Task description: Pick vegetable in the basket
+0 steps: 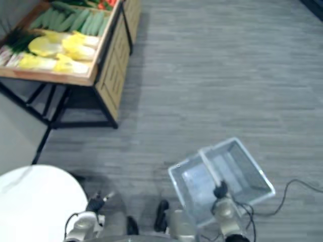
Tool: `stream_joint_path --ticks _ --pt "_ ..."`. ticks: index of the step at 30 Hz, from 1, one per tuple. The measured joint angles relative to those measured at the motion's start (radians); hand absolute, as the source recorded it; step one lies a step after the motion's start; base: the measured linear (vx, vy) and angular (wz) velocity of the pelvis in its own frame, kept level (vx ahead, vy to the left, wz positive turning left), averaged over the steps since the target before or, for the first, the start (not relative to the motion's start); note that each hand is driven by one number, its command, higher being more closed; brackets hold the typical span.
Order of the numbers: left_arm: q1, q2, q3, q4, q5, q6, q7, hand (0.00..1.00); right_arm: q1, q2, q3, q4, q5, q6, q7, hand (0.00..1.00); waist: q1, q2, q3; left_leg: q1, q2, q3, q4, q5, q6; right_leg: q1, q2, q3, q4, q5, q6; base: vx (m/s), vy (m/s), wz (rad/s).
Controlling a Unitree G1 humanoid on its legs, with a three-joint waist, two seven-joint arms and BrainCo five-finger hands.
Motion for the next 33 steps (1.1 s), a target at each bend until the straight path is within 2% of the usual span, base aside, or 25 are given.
stream_joint_path --ticks 2,3,4,5,6,7,8,9,10,11,12,14,16,17,18,19,20,21,23,24,26,29,30,31,33 --pt "0.0 -0.005 0.02 -0.021 0.0 -0.002 0.003 0.0 0.001 0.0 -0.007 0.054 0.007 0.013 -0.003 1.0 0.023 0.001 -0.001 -0.051 -0.029 -0.028 -0.069 0.051 -0.006 0.029 0.019 0.032 -0.023 0.002 0.003 0.16 0.044 -0.73" --pt "0.004 -0.007 0.025 -0.027 -0.001 -0.002 0.01 0.0 0.001 0.001 -0.011 0.087 0.007 0.014 -0.004 1.0 0.042 0.002 -0.006 -0.056 -0.043 -0.051 -0.113 0.096 0.009 0.039 0.036 0.053 -0.019 0.003 0.005 0.21 0.07 -1.02" --pt "0.017 -0.003 0.035 -0.026 -0.001 -0.001 0.013 0.0 0.006 0.004 -0.011 0.109 0.007 0.013 -0.003 1.0 0.058 -0.009 -0.024 -0.051 -0.049 -0.076 -0.106 0.137 0.046 0.045 0.044 0.072 -0.001 -0.007 -0.006 0.28 0.089 -1.06" --pt "0.022 -0.001 0.035 -0.023 -0.002 0.002 0.015 0.0 0.012 0.008 -0.011 0.11 0.007 0.012 -0.003 1.0 0.061 -0.006 -0.037 -0.04 -0.056 -0.084 -0.11 0.15 0.066 0.045 0.044 0.088 0.02 -0.025 -0.004 0.32 0.088 -0.77" --pt "0.03 0.013 0.031 -0.008 -0.001 0.005 0.015 0.0 0.038 0.024 -0.016 0.114 0.008 0.011 -0.005 1.0 0.052 -0.049 -0.055 -0.021 -0.084 -0.079 -0.112 0.147 0.095 0.044 0.02 0.097 0.083 -0.087 0.033 0.29 0.063 -0.23" --pt "0.029 0.02 0.026 0.0 -0.002 0.006 0.016 0.0 0.053 0.032 -0.022 0.114 0.009 0.011 -0.007 1.0 0.045 -0.046 -0.068 -0.002 -0.09 -0.082 -0.127 0.139 0.098 0.043 0.007 0.095 0.132 -0.11 0.071 0.38 0.055 -0.07" --pt "0.029 0.032 0.024 0.015 -0.002 0.008 0.019 0.0 0.063 0.043 -0.036 0.115 0.021 0.011 -0.012 1.0 0.039 -0.073 -0.065 0.043 -0.107 -0.081 -0.144 0.109 0.102 -0.014 -0.033 0.114 0.321 -0.131 0.127 0.39 0.037 0.04" --pt "0.026 0.038 0.021 0.016 -0.002 0.01 0.021 0.0 0.064 0.047 -0.045 0.115 0.027 0.012 -0.011 1.0 0.033 -0.08 -0.062 0.066 -0.113 -0.083 -0.144 0.095 0.105 -0.051 -0.052 0.116 0.435 -0.118 0.149 0.48 0.025 0.07" --pt "0.026 0.05 0.003 0.03 0.0 0.021 0.025 0.0 0.07 0.054 -0.062 0.115 0.028 0.013 -0.012 1.0 0.021 -0.08 -0.061 0.116 -0.115 -0.093 -0.147 0.069 0.108 -0.116 -0.09 0.113 0.642 -0.049 0.19 0.4 0.012 0.23" --pt "0.028 0.06 -0.021 0.035 0.001 0.03 0.027 0.0 0.081 0.054 -0.065 0.116 0.029 0.013 -0.013 1.0 0.013 -0.082 -0.06 0.158 -0.117 -0.105 -0.154 0.058 0.111 -0.152 -0.119 0.102 0.761 -0.036 0.174 0.41 -0.02 0.44" --pt "0.03 0.069 -0.049 0.034 0.001 0.034 0.029 0.0 0.088 0.054 -0.077 0.116 0.03 0.014 -0.013 1.0 -0.003 -0.078 -0.058 0.218 -0.12 -0.124 -0.182 0.046 0.106 -0.184 -0.157 0.095 0.843 -0.062 0.13 0.33 -0.032 0.48" --pt "0.029 0.065 -0.059 0.033 0.001 0.035 0.029 0.0 0.086 0.053 -0.095 0.115 0.048 0.013 -0.015 1.0 -0.03 -0.07 -0.053 0.291 -0.107 -0.162 -0.236 0.044 0.097 -0.222 -0.193 0.092 0.805 -0.089 0.097 0.53 -0.113 0.59" --pt "0.02 0.056 -0.064 0.033 0.001 0.038 0.029 0.0 0.088 0.054 -0.105 0.115 0.053 0.013 -0.016 1.0 -0.037 -0.056 -0.053 0.332 -0.064 -0.185 -0.277 0.048 0.091 -0.252 -0.179 0.111 0.605 -0.089 0.092 0.52 -0.197 0.52" --pt "0.012 0.051 -0.064 0.031 0.001 0.038 0.028 0.0 0.086 0.055 -0.112 0.115 0.073 0.009 -0.014 1.0 -0.042 -0.049 -0.05 0.348 -0.032 -0.189 -0.291 0.049 0.089 -0.255 -0.162 0.134 0.407 -0.061 0.108 0.48 -0.269 0.44" --pt "0.009 0.047 -0.063 0.031 0.002 0.038 0.028 0.0 0.084 0.057 -0.115 0.116 0.082 0.008 -0.013 1.0 -0.05 -0.046 -0.05 0.369 -0.003 -0.19 -0.314 0.045 0.066 -0.252 -0.152 0.166 0.199 0.015 0.117 0.49 -0.293 0.42" --pt "0.01 0.046 -0.063 0.031 0.003 0.037 0.027 0.0 0.083 0.058 -0.12 0.116 0.088 0.007 -0.013 1.0 -0.056 -0.047 -0.051 0.383 0.007 -0.191 -0.328 0.039 0.051 -0.249 -0.153 0.184 0.099 0.061 0.122 0.42 -0.262 0.29" --pt "0.01 0.048 -0.061 0.033 0.007 0.038 0.027 0.0 0.084 0.064 -0.137 0.118 0.09 0.007 -0.014 1.0 -0.059 -0.045 -0.05 0.414 0.027 -0.191 -0.354 0.027 0.028 -0.238 -0.151 0.189 0.01 0.194 0.156 0.55 -0.325 0.05" --pt "0.003 0.03 -0.056 0.057 0.011 0.037 0.022 0.0 0.069 0.075 -0.175 0.145 0.092 0.005 -0.013 1.0 -0.054 -0.016 -0.042 0.452 0.06 -0.19 -0.378 0.027 0.006 -0.218 -0.113 0.163 0.031 0.269 0.141 0.54 -0.311 -0.01" --pt "-0.007 0.02 -0.056 0.075 0.014 0.032 0.011 0.0 0.051 0.09 -0.213 0.167 0.094 0.005 -0.013 1.0 -0.058 -0.008 -0.037 0.464 0.05 -0.22 -0.369 0.055 -0.012 -0.246 -0.107 0.177 0.155 0.166 0.122 0.43 -0.252 -0.01" --pt "-0.001 0.017 -0.054 0.083 0.02 0.03 0.007 0.0 0.064 0.098 -0.234 0.171 0.1 0.005 -0.013 1.0 -0.063 0.001 -0.043 0.482 0.056 -0.22 -0.34 0.071 -0.02 -0.247 -0.105 0.172 0.251 0.092 0.106 0.43 -0.259 0.13" --pt "0.002 0.012 -0.046 0.094 0.021 0.024 0.005 0.0 0.082 0.104 -0.249 0.186 0.11 0.004 -0.01 1.0 -0.061 0.018 -0.054 0.473 0.08 -0.25 -0.24 0.079 -0.036 -0.229 -0.1 0.149 0.322 0.019 0.098 0.52 -0.291 0.21" --pt "0.017 -0.01 -0.009 0.092 0.016 0.018 -0.001 0.0 0.091 0.087 -0.248 0.208 0.117 0.01 -0.003 1.0 -0.061 0.045 -0.054 0.274 0.128 -0.336 0.215 0.19 -0.173 -0.127 -0.088 0.093 0.298 -0.04 0.082 0.4 -0.174 0.38" --pt "0.019 -0.013 0.008 0.069 0.004 0.016 -0.009 0.0 0.094 0.081 -0.246 0.226 0.117 0.014 -0.003 1.0 -0.054 0.052 -0.041 0.175 0.166 -0.321 0.45 0.188 -0.169 -0.045 -0.081 0.062 0.252 -0.045 0.074 0.47 -0.133 0.65" --pt "0.02 -0.013 0.027 0.049 -0.002 0.011 -0.009 0.0 0.094 0.08 -0.242 0.234 0.118 0.021 -0.003 1.0 -0.05 0.042 -0.018 0.108 0.199 -0.254 0.611 0.166 -0.116 0.053 -0.079 0.04 0.196 -0.045 0.074 0.39 -0.084 0.61" --pt "0.019 -0.009 0.036 0.022 -0.002 0.008 -0.008 0.0 0.097 0.071 -0.228 0.243 0.116 0.032 -0.003 1.0 -0.027 0.036 -0.014 0.037 0.232 -0.12 0.674 0.135 -0.033 0.169 -0.089 0.016 0.102 -0.037 0.089 0.33 -0.036 0.46"
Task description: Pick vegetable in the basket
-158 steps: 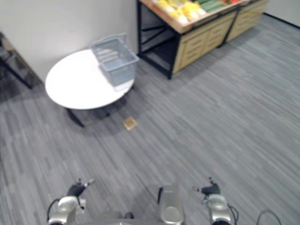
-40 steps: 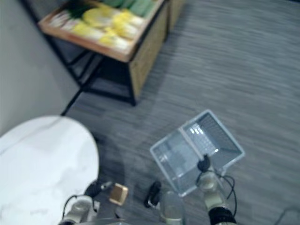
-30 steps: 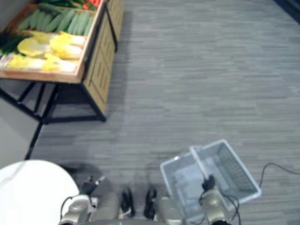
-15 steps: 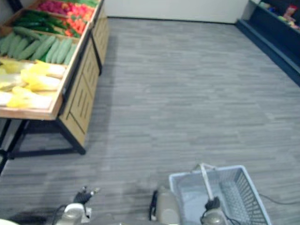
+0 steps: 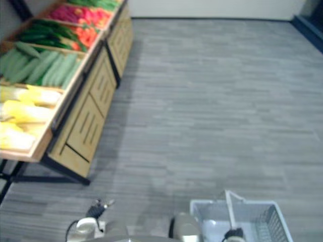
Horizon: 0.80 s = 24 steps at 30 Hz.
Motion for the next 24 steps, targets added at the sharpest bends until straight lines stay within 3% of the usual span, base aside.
stream_joint_path --ticks 1,3,4,5,6,7,8,9,10,11,12,14,16,18,20,22,23,24 --pt "0.0 0.0 0.002 -0.01 0.0 -0.001 0.0 0.0 -0.005 -0.01 0.001 0.002 0.0 -0.001 0.0 1.0 0.007 -0.005 0.001 -0.049 -0.004 0.084 -0.058 -0.017 0.027 0.059 -0.023 -0.027 -0.054 0.005 0.022 0.31 0.021 0.44" --pt "-0.001 -0.004 0.019 -0.028 0.0 -0.006 0.0 0.0 -0.024 -0.031 -0.003 0.002 0.0 0.0 0.0 1.0 0.007 -0.021 0.001 -0.099 -0.055 0.208 -0.247 -0.028 0.04 0.116 -0.075 -0.08 -0.091 0.002 0.066 0.28 0.088 0.55" --pt "-0.001 -0.005 0.021 -0.03 0.0 -0.006 0.001 0.0 -0.029 -0.042 -0.004 -0.001 0.0 0.0 0.0 1.0 0.008 -0.022 0.001 -0.101 -0.075 0.265 -0.355 -0.003 0.048 0.13 -0.088 -0.104 -0.093 -0.004 0.082 0.42 0.134 0.85" --pt "0.004 -0.008 0.019 -0.028 0.0 -0.006 0.001 0.0 -0.034 -0.063 -0.012 -0.011 -0.001 -0.002 0.002 1.0 0.006 -0.006 -0.005 -0.102 -0.101 0.399 -0.57 0.108 0.09 0.164 -0.083 -0.145 -0.099 -0.024 0.115 0.47 0.139 1.36" --pt "-0.007 -0.005 0.019 -0.011 0.001 -0.006 0.001 0.0 -0.04 -0.058 -0.027 -0.008 0.0 0.0 0.005 1.0 -0.001 -0.035 -0.008 -0.068 -0.14 0.514 -0.643 0.07 0.157 0.194 -0.109 -0.192 -0.099 -0.04 0.138 0.49 0.144 1.62" --pt "-0.012 -0.005 0.02 -0.007 0.001 -0.005 0.001 0.0 -0.046 -0.058 -0.037 -0.008 0.0 0.0 0.006 1.0 -0.001 -0.044 -0.016 -0.065 -0.167 0.552 -0.672 0.068 0.162 0.192 -0.125 -0.212 -0.097 -0.041 0.138 0.41 0.15 1.79" --pt "-0.013 -0.004 0.033 -0.014 -0.002 -0.006 -0.001 0.0 -0.065 -0.069 -0.065 -0.009 -0.001 -0.002 0.007 1.0 0.003 -0.057 -0.017 -0.084 -0.18 0.616 -0.677 0.041 0.205 0.187 -0.133 -0.237 -0.094 -0.04 0.139 0.41 0.173 1.49" --pt "-0.016 -0.004 0.038 -0.013 -0.003 -0.004 0.0 0.0 -0.096 -0.094 -0.072 0.005 -0.001 -0.002 0.008 1.0 0.02 -0.055 -0.018 -0.086 -0.195 0.616 -0.681 -0.026 0.277 0.194 -0.129 -0.242 -0.064 -0.047 0.15 0.42 0.191 1.27" --pt "-0.019 -0.002 0.038 -0.007 -0.003 -0.004 0.0 0.0 -0.111 -0.107 -0.074 0.017 -0.002 -0.002 0.008 1.0 0.028 -0.056 -0.017 -0.068 -0.21 0.604 -0.698 -0.071 0.28 0.193 -0.137 -0.236 -0.016 -0.053 0.16 0.42 0.188 1.15" --pt "-0.026 0.007 0.032 0.003 -0.011 0.001 0.0 0.0 -0.132 -0.114 -0.085 0.029 -0.01 -0.002 0.009 1.0 0.03 -0.08 -0.012 -0.028 -0.258 0.562 -0.718 -0.084 0.27 0.176 -0.188 -0.226 0.155 -0.051 0.171 0.41 0.159 1.23" --pt "-0.022 0.015 0.022 0.016 -0.02 0.002 0.0 0.0 -0.136 -0.115 -0.098 0.027 -0.012 -0.007 0.006 1.0 0.025 -0.092 -0.017 0.017 -0.305 0.507 -0.744 -0.096 0.261 0.135 -0.248 -0.189 0.371 0.018 0.173 0.42 0.122 1.37" --pt "-0.021 0.015 0.012 0.029 -0.02 0.006 -0.001 0.0 -0.136 -0.116 -0.098 0.027 -0.01 -0.014 0.006 1.0 0.02 -0.096 -0.019 0.066 -0.329 0.445 -0.753 -0.116 0.259 0.052 -0.281 -0.113 0.618 0.036 0.185 0.42 0.018 1.16" --pt "-0.016 0.017 0.007 0.034 -0.022 0.023 0.0 0.0 -0.148 -0.115 -0.097 0.026 -0.01 -0.025 0.003 1.0 0.025 -0.07 -0.018 0.146 -0.332 0.363 -0.805 -0.115 0.24 -0.102 -0.29 -0.084 0.841 0.009 0.127 0.43 -0.06 1.04" --pt "0.004 0.024 -0.006 0.032 -0.022 0.025 0.001 0.0 -0.147 -0.115 -0.094 0.024 -0.01 -0.035 0.0 1.0 0.024 -0.057 -0.017 0.211 -0.33 0.303 -0.863 -0.097 0.21 -0.187 -0.285 -0.084 0.832 -0.015 0.093 0.35 -0.112 0.99" --pt "0.02 0.033 -0.011 0.031 -0.031 0.026 0.002 0.0 -0.144 -0.112 -0.091 0.024 -0.01 -0.043 -0.001 1.0 0.024 -0.057 -0.016 0.239 -0.323 0.229 -0.888 -0.086 0.191 -0.246 -0.281 -0.077 0.709 -0.031 0.072 0.3 -0.192 1.21" --pt "0.022 0.04 -0.012 0.028 -0.037 0.027 0.003 0.0 -0.141 -0.094 -0.094 0.029 -0.009 -0.04 -0.002 1.0 0.025 -0.062 -0.016 0.24 -0.298 0.116 -0.891 -0.063 0.152 -0.264 -0.232 0.002 0.361 -0.031 0.068 0.3 -0.306 1.48" --pt "0.022 0.042 -0.012 0.028 -0.037 0.027 0.003 0.0 -0.138 -0.088 -0.094 0.031 -0.008 -0.04 -0.002 1.0 0.024 -0.065 -0.017 0.228 -0.294 0.088 -0.89 -0.056 0.14 -0.264 -0.221 0.044 0.268 -0.018 0.074 0.25 -0.376 1.67" --pt "0.019 0.054 -0.015 0.027 -0.038 0.026 0.003 0.0 -0.136 -0.071 -0.094 0.042 -0.004 -0.04 -0.002 1.0 0.024 -0.087 -0.026 0.209 -0.294 0.04 -0.889 -0.044 0.111 -0.263 -0.214 0.137 0.115 0.04 0.07 0.25 -0.438 1.78"
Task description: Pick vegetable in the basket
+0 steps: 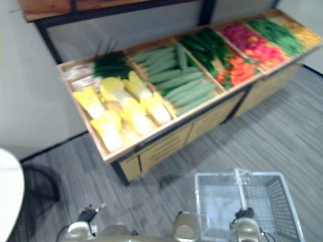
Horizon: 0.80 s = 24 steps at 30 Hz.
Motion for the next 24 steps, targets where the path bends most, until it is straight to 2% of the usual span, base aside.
stream_joint_path --ticks 1,2,3,4,5,6,7,8,9,11,13,15,16,17,18,19,21,24 --pt "-0.001 0.026 -0.007 -0.005 0.0 -0.001 0.0 0.0 0.005 0.014 -0.001 0.026 0.003 0.001 -0.002 1.0 0.0 -0.03 -0.004 -0.013 -0.003 -0.042 0.001 -0.003 -0.05 0.007 -0.006 0.073 -0.095 0.113 -0.011 0.3 -0.566 1.79" --pt "-0.002 0.034 -0.006 -0.005 0.0 -0.001 0.0 0.0 0.002 0.018 -0.005 0.037 0.007 0.002 -0.002 1.0 0.001 -0.037 0.004 -0.017 0.004 -0.073 0.007 -0.014 -0.077 0.018 -0.01 0.103 -0.095 0.125 0.081 0.26 -0.608 1.49" --pt "0.001 0.022 -0.006 -0.002 0.0 0.002 -0.003 0.0 -0.014 0.014 -0.005 0.063 0.016 0.005 -0.002 1.0 0.005 -0.008 0.006 -0.045 0.059 -0.114 0.018 -0.01 -0.118 0.024 0.035 0.079 -0.063 0.112 0.058 0.15 -0.416 1.01" --pt "0.008 0.019 -0.005 -0.001 0.0 0.001 -0.003 0.0 -0.012 0.014 -0.004 0.062 0.019 0.003 -0.002 1.0 0.005 0.01 0.0 -0.051 0.083 -0.113 0.017 -0.009 -0.133 0.027 0.06 0.086 -0.053 0.1 0.047 0.1 -0.425 0.92" --pt "0.014 0.023 0.004 0.002 -0.001 0.001 -0.003 0.0 -0.012 0.016 -0.003 0.062 0.024 0.004 0.001 1.0 0.011 0.027 0.0 -0.047 0.121 -0.136 0.008 0.0 -0.156 0.026 0.086 0.088 0.001 0.053 0.036 0.05 -0.363 0.77" --pt "0.014 0.029 0.015 0.004 -0.001 0.002 -0.001 0.0 -0.006 0.027 -0.003 0.062 0.034 0.002 0.002 1.0 0.012 0.029 -0.001 -0.045 0.132 -0.17 -0.012 0.017 -0.182 0.011 0.1 0.095 0.067 0.017 0.025 0.04 -0.42 0.71" --pt "0.013 0.031 0.015 0.004 -0.001 0.001 -0.001 0.0 0.0 0.032 -0.002 0.062 0.038 0.0 0.002 1.0 0.012 0.02 0.003 -0.042 0.141 -0.182 -0.026 0.027 -0.194 0.007 0.111 0.111 0.083 0.004 0.024 -0.03 -0.35 0.69" --pt "0.014 0.034 0.039 0.004 -0.001 -0.002 -0.001 0.0 0.011 0.045 0.007 0.061 0.044 -0.002 0.006 1.0 0.015 0.023 -0.007 -0.029 0.151 -0.201 -0.073 0.059 -0.215 0.023 0.123 0.12 0.075 -0.048 0.026 -0.04 -0.263 0.43" --pt "0.014 0.029 0.059 0.008 -0.001 -0.002 0.0 0.0 0.013 0.047 0.019 0.061 0.044 -0.003 0.009 1.0 0.016 0.027 -0.008 -0.027 0.159 -0.207 -0.089 0.072 -0.223 0.021 0.133 0.113 0.078 -0.052 0.021 -0.05 -0.252 0.37" --pt "0.021 0.03 0.117 0.009 -0.001 -0.002 0.001 0.0 0.018 0.055 0.038 0.057 0.044 -0.008 0.012 1.0 0.006 0.041 -0.016 -0.029 0.191 -0.213 -0.137 0.111 -0.227 0.013 0.165 0.087 0.074 -0.059 0.005 -0.05 -0.181 0.22" --pt "0.018 0.031 0.147 0.012 -0.003 0.0 0.013 0.0 0.033 0.066 0.04 0.056 0.044 -0.01 0.012 1.0 0.003 0.043 -0.018 -0.035 0.21 -0.154 -0.139 0.148 -0.194 0.014 0.168 0.066 0.07 -0.069 -0.009 -0.05 -0.139 0.24" --pt "-0.003 0.028 0.148 -0.015 -0.034 0.002 0.032 0.0 0.067 0.079 0.035 0.053 0.053 -0.01 0.009 1.0 -0.006 0.032 -0.023 -0.059 0.215 0.047 -0.091 0.188 -0.126 0.025 0.151 0.049 0.029 -0.062 -0.024 -0.04 -0.09 0.47" --pt "-0.008 0.021 0.145 -0.078 -0.042 0.003 0.048 0.0 0.076 0.085 0.036 0.053 0.053 -0.009 0.004 1.0 -0.006 0.036 -0.019 -0.082 0.195 0.082 -0.027 0.156 -0.142 0.024 0.147 0.055 0.013 -0.047 -0.03 -0.03 -0.045 0.35" --pt "-0.008 0.018 0.134 -0.117 -0.042 0.003 0.061 0.0 0.078 0.083 0.036 0.053 0.053 -0.008 -0.001 1.0 -0.006 0.041 -0.018 -0.089 0.173 0.073 -0.009 0.129 -0.156 0.022 0.143 0.059 0.006 -0.042 -0.029 -0.02 0.066 0.03" --pt "-0.007 0.013 0.116 -0.205 -0.041 0.001 0.085 0.0 0.085 0.082 0.044 0.053 0.053 -0.006 -0.009 1.0 -0.004 0.05 -0.019 -0.082 0.122 0.024 -0.02 0.082 -0.155 0.017 0.141 0.076 -0.002 -0.035 -0.027 -0.01 0.1 -0.17" --pt "-0.01 0.01 0.101 -0.291 -0.041 -0.009 0.111 0.0 0.094 0.081 0.058 0.05 0.053 -0.005 -0.013 1.0 -0.008 0.062 -0.025 -0.068 0.111 0.034 -0.052 0.086 -0.139 0.023 0.143 0.085 -0.021 -0.02 -0.016 0.0 0.092 -0.23" --pt "-0.03 0.01 0.074 -0.392 -0.033 -0.026 0.136 0.0 0.118 0.091 0.072 0.037 0.053 -0.004 -0.013 1.0 -0.012 0.067 -0.028 -0.046 0.102 0.056 -0.094 0.102 -0.138 0.045 0.142 0.096 -0.079 0.019 -0.01 0.05 0.098 -0.21" --pt "-0.121 0.014 0.018 -0.473 0.022 -0.038 0.167 0.0 0.151 0.1 0.075 0.004 0.053 -0.007 -0.018 1.0 -0.035 0.07 -0.031 -0.032 0.08 0.06 -0.138 0.128 -0.13 0.069 0.128 0.096 -0.142 0.066 0.01 0.1 0.113 -0.02"
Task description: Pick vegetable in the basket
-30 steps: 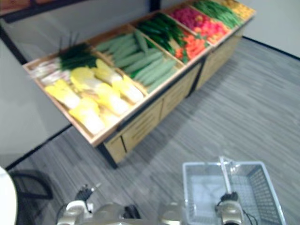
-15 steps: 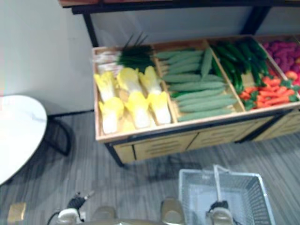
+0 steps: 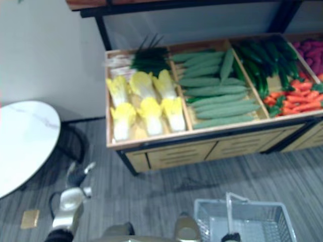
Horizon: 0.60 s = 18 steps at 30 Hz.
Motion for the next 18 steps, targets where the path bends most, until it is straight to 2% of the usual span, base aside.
stream_joint_path --ticks 2,6,9,14,16,18 --pt "-0.039 0.005 -0.034 -0.071 0.043 0.001 0.019 0.0 0.008 0.001 0.0 -0.001 0.001 -0.002 -0.008 1.0 -0.018 0.001 -0.001 0.019 -0.01 0.004 -0.023 0.005 0.001 0.022 -0.001 0.0 -0.032 0.012 0.004 0.13 0.092 -0.05" --pt "-0.13 0.054 -0.106 -0.161 0.157 -0.011 0.036 0.0 0.029 0.001 0.0 -0.019 -0.001 -0.007 -0.015 1.0 -0.029 0.013 -0.01 0.069 -0.012 0.036 -0.071 0.019 -0.002 0.055 0.011 0.023 -0.086 0.037 0.004 0.08 0.033 -0.21" --pt "-0.182 0.083 -0.15 -0.165 0.201 -0.008 0.053 0.0 0.021 -0.008 0.004 -0.023 -0.002 -0.019 -0.017 1.0 -0.048 0.019 -0.013 0.076 -0.015 0.059 -0.098 0.041 -0.002 0.053 0.018 0.039 -0.122 0.066 -0.001 0.02 0.013 -0.21" --pt "-0.262 0.101 -0.228 -0.142 0.345 0.017 0.058 0.0 0.013 -0.011 0.009 -0.031 -0.003 -0.024 -0.02 1.0 -0.053 0.021 -0.013 0.086 -0.013 0.104 -0.109 0.047 0.001 0.053 0.033 0.081 -0.172 0.112 -0.004 -0.05 0.006 -0.29" --pt "-0.303 0.105 -0.261 -0.099 0.396 0.038 0.059 0.0 0.006 -0.011 0.01 -0.045 -0.003 -0.024 -0.025 1.0 -0.078 0.025 -0.012 0.079 -0.017 0.107 -0.125 0.052 0.008 0.045 0.033 0.085 -0.197 0.135 -0.006 -0.12 -0.003 -0.12" --pt "-0.344 0.107 -0.278 -0.051 0.428 0.053 0.06 0.0 0.004 -0.011 0.013 -0.065 -0.003 -0.024 -0.034 1.0 -0.088 0.028 -0.011 0.058 -0.023 0.116 -0.138 0.065 0.007 0.016 0.032 0.097 -0.21 0.154 -0.006 -0.15 -0.009 -0.14"
